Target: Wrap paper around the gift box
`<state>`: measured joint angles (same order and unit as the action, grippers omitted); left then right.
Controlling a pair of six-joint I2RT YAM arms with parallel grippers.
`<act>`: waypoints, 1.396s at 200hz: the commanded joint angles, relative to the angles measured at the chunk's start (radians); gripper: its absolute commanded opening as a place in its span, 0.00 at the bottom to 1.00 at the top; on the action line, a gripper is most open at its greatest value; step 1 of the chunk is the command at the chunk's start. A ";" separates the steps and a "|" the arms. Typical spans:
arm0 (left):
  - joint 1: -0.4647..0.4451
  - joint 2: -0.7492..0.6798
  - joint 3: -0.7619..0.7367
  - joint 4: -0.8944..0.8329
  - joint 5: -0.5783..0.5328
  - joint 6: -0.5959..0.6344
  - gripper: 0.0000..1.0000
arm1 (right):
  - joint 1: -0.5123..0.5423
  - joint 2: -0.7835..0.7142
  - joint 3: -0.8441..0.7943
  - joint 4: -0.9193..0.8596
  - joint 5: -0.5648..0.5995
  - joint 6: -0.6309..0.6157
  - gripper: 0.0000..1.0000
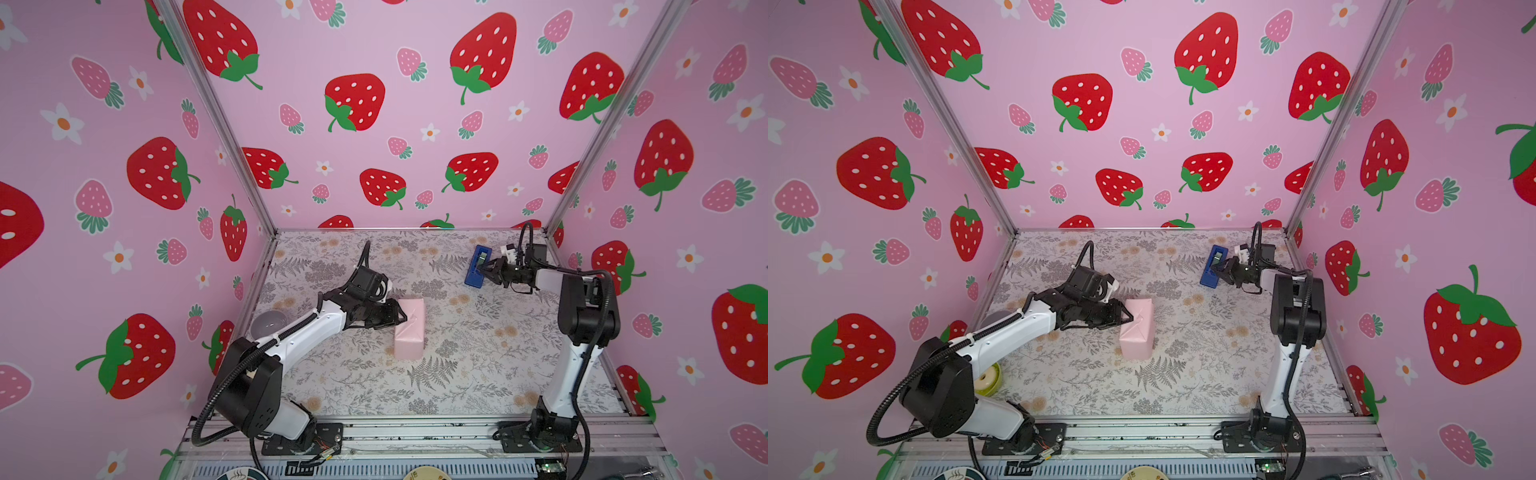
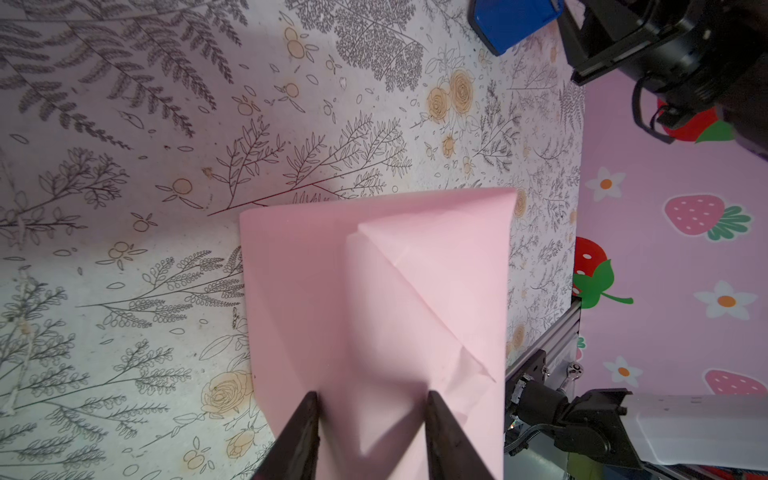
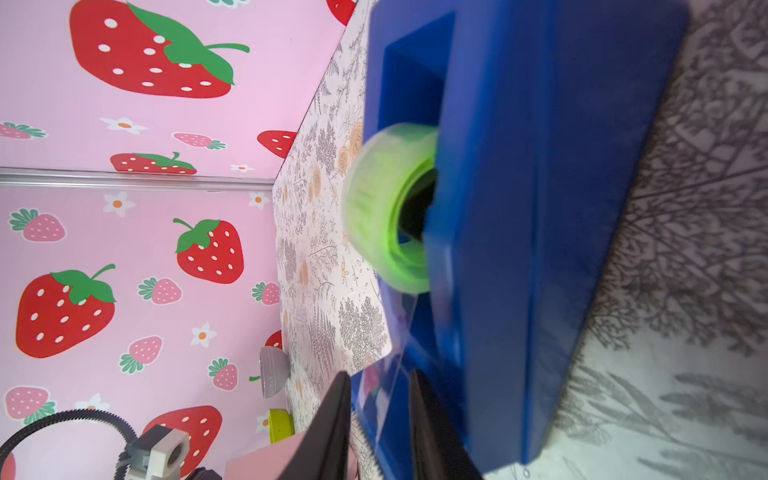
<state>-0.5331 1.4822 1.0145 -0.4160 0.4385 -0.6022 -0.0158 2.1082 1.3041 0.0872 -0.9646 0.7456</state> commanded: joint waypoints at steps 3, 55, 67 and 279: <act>-0.009 0.048 -0.006 -0.123 -0.067 0.016 0.43 | 0.009 0.023 0.016 0.019 -0.039 0.022 0.27; -0.008 0.049 -0.006 -0.126 -0.070 0.018 0.43 | 0.016 0.051 0.017 0.098 -0.071 0.094 0.16; -0.008 0.053 -0.001 -0.130 -0.069 0.018 0.43 | 0.016 0.048 0.017 0.099 -0.062 0.102 0.10; -0.008 0.070 0.007 -0.145 -0.072 0.032 0.43 | 0.107 -0.337 -0.417 0.177 -0.002 0.118 0.00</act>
<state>-0.5331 1.4979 1.0389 -0.4465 0.4385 -0.5896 0.0853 1.7939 0.9058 0.2508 -0.9661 0.8940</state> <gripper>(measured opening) 0.428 0.049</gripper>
